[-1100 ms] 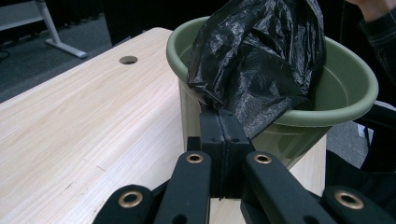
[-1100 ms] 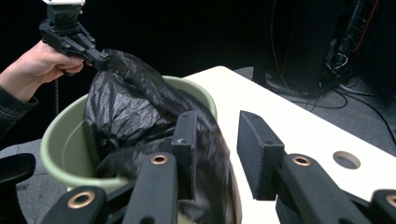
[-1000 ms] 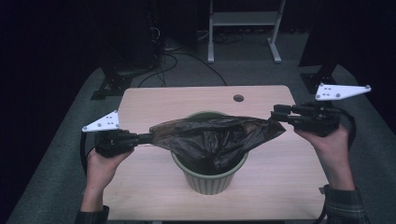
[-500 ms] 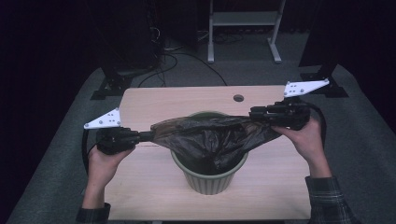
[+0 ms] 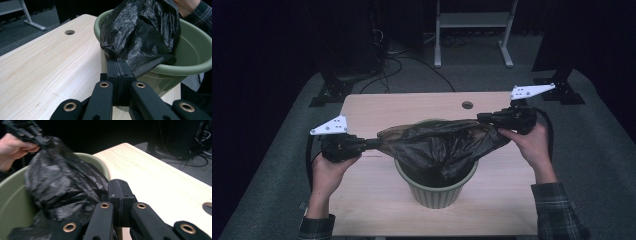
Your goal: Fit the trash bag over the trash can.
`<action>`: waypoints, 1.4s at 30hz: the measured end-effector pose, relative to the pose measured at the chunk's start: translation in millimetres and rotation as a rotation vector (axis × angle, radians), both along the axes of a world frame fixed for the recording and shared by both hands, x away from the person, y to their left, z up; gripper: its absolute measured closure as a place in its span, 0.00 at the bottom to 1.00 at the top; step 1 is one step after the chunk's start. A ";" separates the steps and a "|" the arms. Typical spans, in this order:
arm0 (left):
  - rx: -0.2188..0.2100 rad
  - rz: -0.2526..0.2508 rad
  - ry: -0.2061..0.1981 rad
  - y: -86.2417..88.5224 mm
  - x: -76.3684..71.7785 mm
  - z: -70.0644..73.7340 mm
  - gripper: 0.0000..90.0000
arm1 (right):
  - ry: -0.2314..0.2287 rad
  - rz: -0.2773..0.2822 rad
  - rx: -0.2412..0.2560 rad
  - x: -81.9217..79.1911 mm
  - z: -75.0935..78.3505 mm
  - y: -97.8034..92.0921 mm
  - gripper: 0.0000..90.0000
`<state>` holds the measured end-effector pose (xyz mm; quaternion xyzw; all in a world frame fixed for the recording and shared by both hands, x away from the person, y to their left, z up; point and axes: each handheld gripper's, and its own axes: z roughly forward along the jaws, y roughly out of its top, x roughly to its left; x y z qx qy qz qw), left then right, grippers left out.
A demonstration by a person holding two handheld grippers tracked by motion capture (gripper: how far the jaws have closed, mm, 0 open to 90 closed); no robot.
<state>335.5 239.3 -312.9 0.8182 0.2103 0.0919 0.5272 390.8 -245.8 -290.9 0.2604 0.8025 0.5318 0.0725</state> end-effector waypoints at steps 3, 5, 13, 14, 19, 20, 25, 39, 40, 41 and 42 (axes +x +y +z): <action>0.009 0.004 0.006 -1.2 4.5 -3.5 1.00 | 0.013 -0.029 0.002 10.7 -8.0 3.1 1.00; 0.010 0.008 0.007 -1.9 6.7 -5.7 1.00 | 0.018 -0.051 0.009 17.3 -13.9 5.2 1.00; 0.035 0.046 0.037 1.9 14.3 -18.1 1.00 | 0.058 -0.099 0.005 34.2 -37.2 13.8 1.00; 0.033 0.046 0.041 2.7 14.3 -19.9 1.00 | 0.066 -0.096 0.006 35.0 -40.5 14.5 1.00; 0.037 0.041 0.064 3.3 14.4 -27.4 1.00 | 0.102 -0.078 -0.012 35.8 -56.6 19.2 1.00; 0.036 0.042 0.068 2.5 14.6 -28.7 1.00 | 0.109 -0.076 -0.015 35.7 -59.1 20.8 1.00; 0.046 0.054 0.083 -0.4 16.6 -31.5 1.00 | 0.127 -0.071 -0.048 37.1 -67.1 31.2 1.00; 0.067 0.088 0.088 5.2 16.7 -32.6 1.00 | 0.146 -0.140 -0.111 46.2 -73.7 37.3 1.00; 0.068 0.088 0.088 5.9 15.4 -32.9 1.00 | 0.155 -0.145 -0.130 46.2 -76.1 37.3 1.00; 0.067 0.087 0.087 6.6 14.6 -33.2 1.00 | 0.158 -0.148 -0.140 46.0 -78.3 36.9 1.00; 0.064 0.087 0.086 7.5 13.6 -33.5 1.00 | 0.158 -0.150 -0.143 45.8 -80.0 36.0 1.00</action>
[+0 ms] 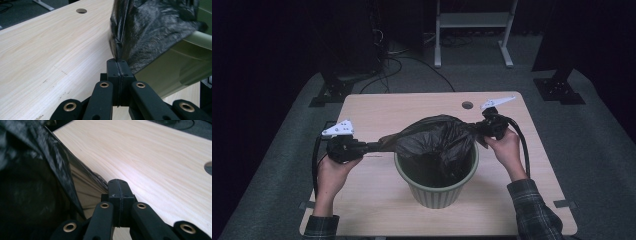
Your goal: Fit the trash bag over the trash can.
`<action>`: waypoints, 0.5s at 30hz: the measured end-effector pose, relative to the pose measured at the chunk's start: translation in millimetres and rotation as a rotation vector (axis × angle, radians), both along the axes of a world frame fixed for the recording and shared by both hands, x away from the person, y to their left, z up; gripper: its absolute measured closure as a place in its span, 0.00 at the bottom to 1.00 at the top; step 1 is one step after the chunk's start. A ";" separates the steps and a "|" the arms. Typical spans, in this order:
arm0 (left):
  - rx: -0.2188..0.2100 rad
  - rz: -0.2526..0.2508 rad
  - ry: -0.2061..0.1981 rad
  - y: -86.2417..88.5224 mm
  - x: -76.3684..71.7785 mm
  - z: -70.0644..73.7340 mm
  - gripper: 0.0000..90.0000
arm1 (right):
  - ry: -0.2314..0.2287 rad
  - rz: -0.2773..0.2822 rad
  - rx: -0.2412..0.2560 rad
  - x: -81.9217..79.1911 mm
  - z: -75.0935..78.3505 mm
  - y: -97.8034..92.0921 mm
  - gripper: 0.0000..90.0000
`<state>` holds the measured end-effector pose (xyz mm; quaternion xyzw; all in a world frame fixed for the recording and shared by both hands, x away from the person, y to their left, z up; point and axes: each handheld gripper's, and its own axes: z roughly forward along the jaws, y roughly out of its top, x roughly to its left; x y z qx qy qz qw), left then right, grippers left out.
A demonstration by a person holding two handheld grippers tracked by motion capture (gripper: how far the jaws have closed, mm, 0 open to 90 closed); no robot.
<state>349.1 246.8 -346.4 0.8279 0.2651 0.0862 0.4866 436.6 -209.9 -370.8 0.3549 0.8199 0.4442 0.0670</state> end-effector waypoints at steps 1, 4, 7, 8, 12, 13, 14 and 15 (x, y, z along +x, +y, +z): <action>-0.010 -0.004 -0.002 0.9 -0.9 -0.2 1.00 | 0.007 -0.002 0.005 -0.1 -1.6 -1.7 1.00; -0.013 -0.012 -0.012 0.7 -3.0 1.8 1.00 | -0.027 -0.015 0.058 -3.0 2.3 -10.9 0.90; -0.018 -0.021 -0.020 -1.0 -4.1 5.0 1.00 | -0.078 -0.032 0.106 -8.7 19.0 -22.3 0.87; -0.020 -0.023 -0.022 -1.7 -4.5 5.9 1.00 | -0.095 -0.038 0.112 -10.3 23.6 -24.8 0.86; -0.022 -0.035 -0.033 -5.5 -6.0 9.0 1.00 | -0.144 -0.027 0.176 -17.9 49.2 -33.4 0.81; -0.021 -0.036 -0.033 -6.0 -6.3 9.4 1.00 | -0.151 -0.008 0.191 -20.0 54.1 -32.9 0.80; -0.023 -0.039 -0.035 -6.7 -6.5 9.6 1.00 | -0.158 0.007 0.197 -21.6 57.3 -31.8 0.79; -0.024 -0.040 -0.035 -7.4 -6.8 9.8 1.00 | -0.167 0.026 0.205 -24.0 60.8 -29.3 0.79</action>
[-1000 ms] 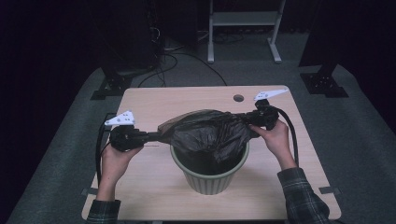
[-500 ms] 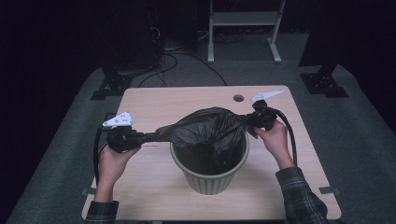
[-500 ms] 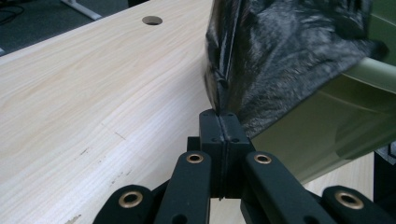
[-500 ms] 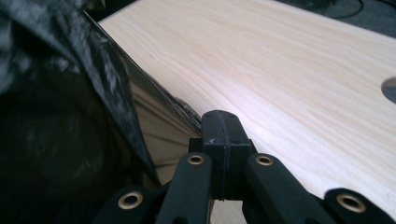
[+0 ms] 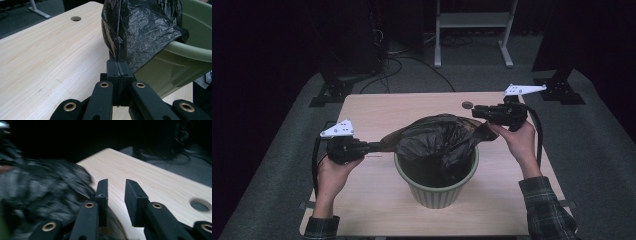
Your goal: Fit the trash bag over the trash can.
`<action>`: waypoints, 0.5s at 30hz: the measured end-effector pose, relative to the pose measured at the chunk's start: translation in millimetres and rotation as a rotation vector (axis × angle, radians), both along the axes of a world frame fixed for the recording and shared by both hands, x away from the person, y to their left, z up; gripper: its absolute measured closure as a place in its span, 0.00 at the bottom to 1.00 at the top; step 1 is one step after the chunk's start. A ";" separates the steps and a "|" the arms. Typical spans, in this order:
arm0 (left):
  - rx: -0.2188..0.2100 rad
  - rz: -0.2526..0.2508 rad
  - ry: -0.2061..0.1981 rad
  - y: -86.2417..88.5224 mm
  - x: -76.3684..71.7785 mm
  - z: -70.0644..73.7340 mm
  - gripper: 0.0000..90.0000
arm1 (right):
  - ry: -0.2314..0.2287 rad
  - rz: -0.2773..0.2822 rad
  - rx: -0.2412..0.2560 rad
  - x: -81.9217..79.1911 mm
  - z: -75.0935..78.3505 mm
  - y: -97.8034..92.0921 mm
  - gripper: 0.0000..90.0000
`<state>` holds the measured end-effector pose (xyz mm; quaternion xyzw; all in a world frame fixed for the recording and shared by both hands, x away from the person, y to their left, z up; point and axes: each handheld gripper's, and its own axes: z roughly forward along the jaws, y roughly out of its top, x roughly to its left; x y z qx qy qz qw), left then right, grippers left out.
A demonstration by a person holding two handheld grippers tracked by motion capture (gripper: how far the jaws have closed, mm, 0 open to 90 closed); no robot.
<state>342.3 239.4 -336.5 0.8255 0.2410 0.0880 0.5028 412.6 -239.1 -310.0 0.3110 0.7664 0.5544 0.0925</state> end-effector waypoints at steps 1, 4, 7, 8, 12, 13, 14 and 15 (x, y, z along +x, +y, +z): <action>0.003 -0.001 -0.001 -0.5 -0.2 0.3 1.00 | -0.007 0.020 -0.002 -1.8 3.0 3.2 0.78; 0.003 -0.006 -0.004 -1.0 -0.6 1.4 1.00 | -0.031 0.062 -0.011 -6.3 7.1 14.6 0.74; 0.003 -0.009 -0.004 -1.3 -1.2 2.8 1.00 | -0.011 0.100 -0.029 -4.2 5.8 25.2 0.70; 0.003 -0.010 -0.006 -1.1 -1.5 3.5 1.00 | -0.010 0.105 -0.036 -3.0 4.9 28.0 0.69; -0.004 -0.012 -0.009 0.1 -2.2 5.2 1.00 | 0.010 0.112 -0.046 1.6 1.8 34.2 0.72; -0.005 -0.012 -0.009 0.3 -2.2 5.4 1.00 | 0.023 0.118 -0.048 2.6 0.9 34.9 0.79; -0.004 -0.014 -0.008 0.3 -2.1 5.3 1.00 | 0.025 0.120 -0.058 2.9 0.1 35.5 0.84; -0.005 -0.014 -0.008 0.2 -2.0 5.1 1.00 | 0.024 0.116 -0.063 2.6 -0.2 35.7 0.91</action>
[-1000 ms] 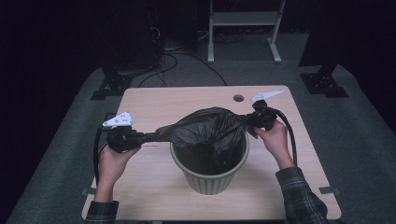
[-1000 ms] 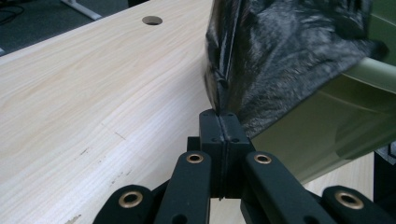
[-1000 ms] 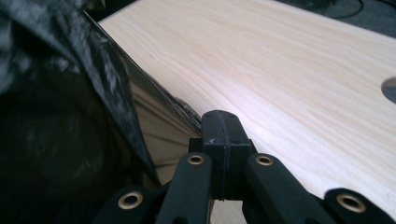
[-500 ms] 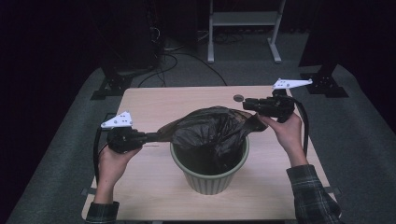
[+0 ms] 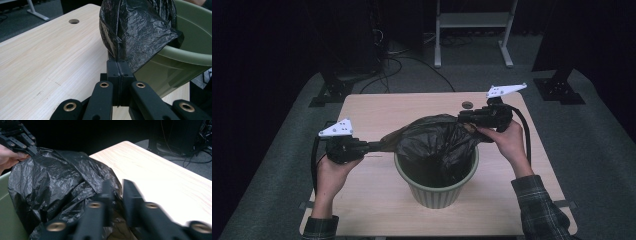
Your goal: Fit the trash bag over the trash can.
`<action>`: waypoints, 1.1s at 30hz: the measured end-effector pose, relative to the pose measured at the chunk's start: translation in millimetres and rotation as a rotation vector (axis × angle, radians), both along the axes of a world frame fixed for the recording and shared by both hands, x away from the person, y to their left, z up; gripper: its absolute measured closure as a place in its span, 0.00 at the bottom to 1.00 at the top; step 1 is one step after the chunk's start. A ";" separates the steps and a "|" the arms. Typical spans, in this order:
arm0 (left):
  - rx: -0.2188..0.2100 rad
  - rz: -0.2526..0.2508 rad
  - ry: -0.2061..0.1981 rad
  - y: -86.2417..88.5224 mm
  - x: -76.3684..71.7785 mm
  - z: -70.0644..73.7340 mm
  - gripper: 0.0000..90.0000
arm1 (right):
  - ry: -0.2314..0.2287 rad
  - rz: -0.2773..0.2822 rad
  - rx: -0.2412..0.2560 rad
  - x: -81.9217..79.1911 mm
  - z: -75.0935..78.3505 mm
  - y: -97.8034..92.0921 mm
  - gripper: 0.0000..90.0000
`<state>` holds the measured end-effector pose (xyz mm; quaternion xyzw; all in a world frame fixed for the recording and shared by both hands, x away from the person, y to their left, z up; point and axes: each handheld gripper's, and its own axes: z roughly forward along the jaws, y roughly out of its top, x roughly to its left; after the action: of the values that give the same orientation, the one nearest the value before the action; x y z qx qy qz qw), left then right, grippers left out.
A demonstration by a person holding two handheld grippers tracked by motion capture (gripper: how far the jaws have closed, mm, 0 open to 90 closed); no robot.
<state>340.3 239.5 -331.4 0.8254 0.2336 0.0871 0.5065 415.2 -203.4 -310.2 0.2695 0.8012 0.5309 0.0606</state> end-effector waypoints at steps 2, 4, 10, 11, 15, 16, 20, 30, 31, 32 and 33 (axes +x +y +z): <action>-0.001 -0.001 0.000 -0.5 0.1 -0.2 1.00 | -0.001 0.003 -0.004 -1.4 0.2 -0.1 0.99; -0.001 -0.001 -0.002 -0.3 -0.3 0.2 1.00 | -0.009 0.001 0.003 -4.3 2.4 -1.8 1.00; -0.001 -0.002 -0.004 -0.9 -2.1 0.8 1.00 | -0.027 0.010 0.040 -14.3 10.8 -9.3 1.00; 0.000 -0.003 -0.006 -0.9 -2.8 0.9 1.00 | -0.032 0.013 0.051 -17.4 12.5 -10.8 1.00; -0.006 -0.010 -0.009 -0.5 -5.7 2.1 1.00 | -0.054 0.042 0.074 -35.1 18.5 -15.7 1.00; -0.010 -0.012 -0.010 -0.4 -6.6 2.5 1.00 | -0.061 0.048 0.075 -40.0 19.6 -16.6 1.00; -0.030 -0.024 -0.013 1.2 -12.5 4.9 1.00 | -0.080 0.073 0.092 -59.7 21.6 -21.0 1.00; -0.068 -0.059 -0.007 1.7 -27.6 2.9 1.00 | -0.080 0.117 0.106 -104.6 8.1 -29.4 1.00; -0.071 -0.062 -0.004 1.3 -29.2 2.6 1.00 | -0.079 0.122 0.102 -108.3 6.1 -29.4 1.00; -0.073 -0.069 -0.003 0.8 -31.1 2.4 1.00 | -0.078 0.127 0.102 -111.9 4.2 -29.3 1.00; -0.077 -0.073 -0.005 0.5 -32.5 2.3 1.00 | -0.075 0.135 0.102 -116.3 2.4 -29.1 1.00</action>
<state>307.8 240.0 -329.1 0.8131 0.2051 0.0615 0.5413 298.9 -232.5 -307.8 0.1974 0.7865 0.5838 0.0409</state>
